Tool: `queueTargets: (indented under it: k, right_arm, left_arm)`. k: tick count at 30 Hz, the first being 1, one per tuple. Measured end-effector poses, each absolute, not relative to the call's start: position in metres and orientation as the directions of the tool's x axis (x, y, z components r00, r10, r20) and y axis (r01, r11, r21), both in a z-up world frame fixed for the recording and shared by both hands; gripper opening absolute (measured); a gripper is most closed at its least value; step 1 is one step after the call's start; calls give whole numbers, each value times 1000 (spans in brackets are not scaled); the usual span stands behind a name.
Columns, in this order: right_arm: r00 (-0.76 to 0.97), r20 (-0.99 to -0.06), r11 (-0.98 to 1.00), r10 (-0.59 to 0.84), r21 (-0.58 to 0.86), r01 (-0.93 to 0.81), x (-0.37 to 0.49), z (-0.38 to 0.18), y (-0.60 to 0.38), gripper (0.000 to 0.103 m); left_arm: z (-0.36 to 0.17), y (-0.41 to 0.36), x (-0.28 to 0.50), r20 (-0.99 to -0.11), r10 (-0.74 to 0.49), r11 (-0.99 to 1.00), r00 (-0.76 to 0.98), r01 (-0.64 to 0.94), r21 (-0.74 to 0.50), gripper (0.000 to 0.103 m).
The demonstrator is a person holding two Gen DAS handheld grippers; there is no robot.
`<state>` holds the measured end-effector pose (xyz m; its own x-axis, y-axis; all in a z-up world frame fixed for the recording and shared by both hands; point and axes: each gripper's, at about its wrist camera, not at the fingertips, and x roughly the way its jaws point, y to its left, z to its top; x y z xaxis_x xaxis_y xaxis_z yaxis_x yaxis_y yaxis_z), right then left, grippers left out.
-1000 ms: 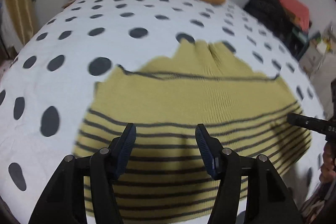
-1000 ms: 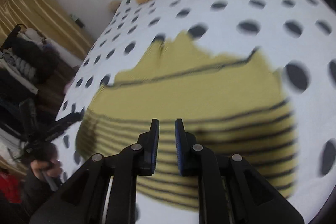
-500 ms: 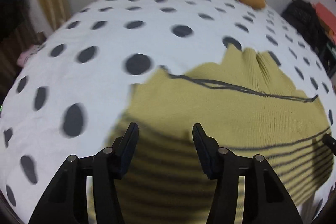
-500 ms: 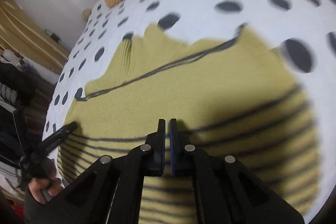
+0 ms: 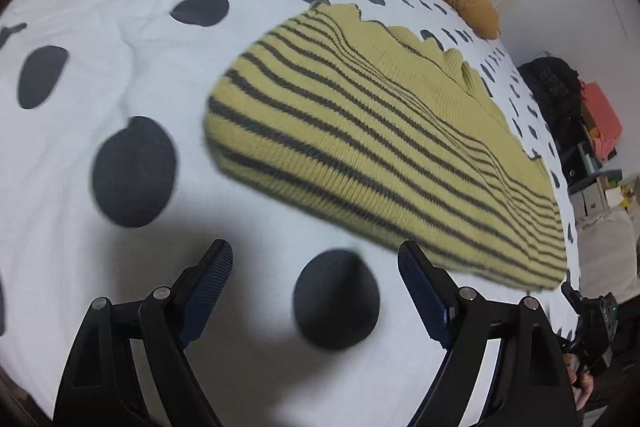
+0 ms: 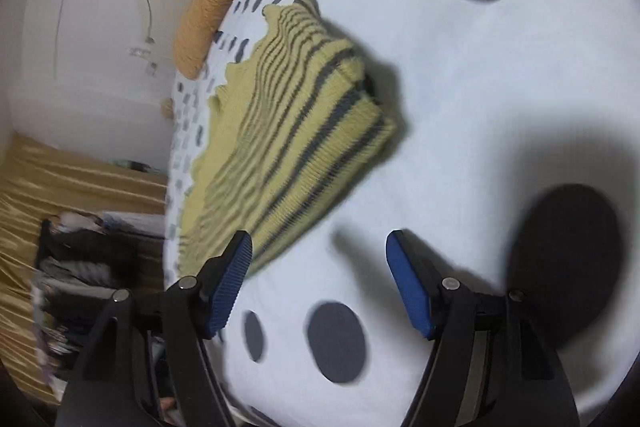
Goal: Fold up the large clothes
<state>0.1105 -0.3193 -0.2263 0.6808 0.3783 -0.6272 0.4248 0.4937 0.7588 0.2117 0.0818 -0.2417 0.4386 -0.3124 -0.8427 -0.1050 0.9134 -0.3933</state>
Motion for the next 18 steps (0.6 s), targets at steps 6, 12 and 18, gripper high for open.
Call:
queueTargets:
  k: [6, 12, 18]
  right_arm:
    - [704, -590, 462, 395, 790, 403, 175, -243, -313, 71]
    - [718, -585, 482, 377, 786, 388, 203, -245, -313, 44]
    - [737, -599, 564, 313, 741, 363, 204, -233, -305, 24]
  left_arm:
    - [-248, 58, 263, -817, -326, 900, 476, -110, -423, 86]
    - [-253, 71, 293, -777, -368, 824, 510, -208, -527, 88]
    - [-240, 71, 297, -799, -305, 865, 518, -200, -459, 33]
